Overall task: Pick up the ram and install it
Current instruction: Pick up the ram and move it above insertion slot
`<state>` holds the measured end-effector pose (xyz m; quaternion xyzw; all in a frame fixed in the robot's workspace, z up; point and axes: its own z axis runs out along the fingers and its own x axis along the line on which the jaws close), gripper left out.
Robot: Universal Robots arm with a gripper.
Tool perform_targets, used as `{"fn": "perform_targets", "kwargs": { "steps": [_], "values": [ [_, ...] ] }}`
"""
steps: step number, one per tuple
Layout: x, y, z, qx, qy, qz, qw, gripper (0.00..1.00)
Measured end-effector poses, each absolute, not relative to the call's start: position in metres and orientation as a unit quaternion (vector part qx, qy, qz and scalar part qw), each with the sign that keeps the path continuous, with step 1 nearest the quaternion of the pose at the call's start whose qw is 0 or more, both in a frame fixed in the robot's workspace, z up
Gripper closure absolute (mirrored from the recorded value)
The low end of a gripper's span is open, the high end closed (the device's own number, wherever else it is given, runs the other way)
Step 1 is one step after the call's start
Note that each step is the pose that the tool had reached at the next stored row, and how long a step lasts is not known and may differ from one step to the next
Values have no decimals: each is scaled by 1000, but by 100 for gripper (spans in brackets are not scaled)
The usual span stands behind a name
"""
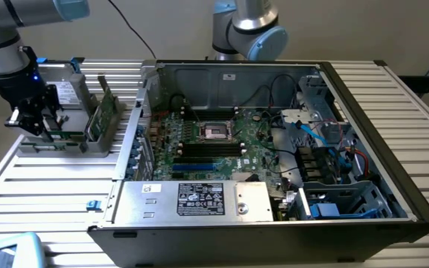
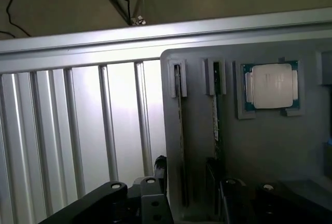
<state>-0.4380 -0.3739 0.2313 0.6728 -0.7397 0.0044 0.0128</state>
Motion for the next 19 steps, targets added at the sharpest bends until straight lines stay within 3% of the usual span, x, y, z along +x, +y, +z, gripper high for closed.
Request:
{"fn": "perform_targets", "kwargs": {
  "steps": [19],
  "values": [
    [-438, -375, 203, 673, -740, 5, 10, 57]
  ]
}}
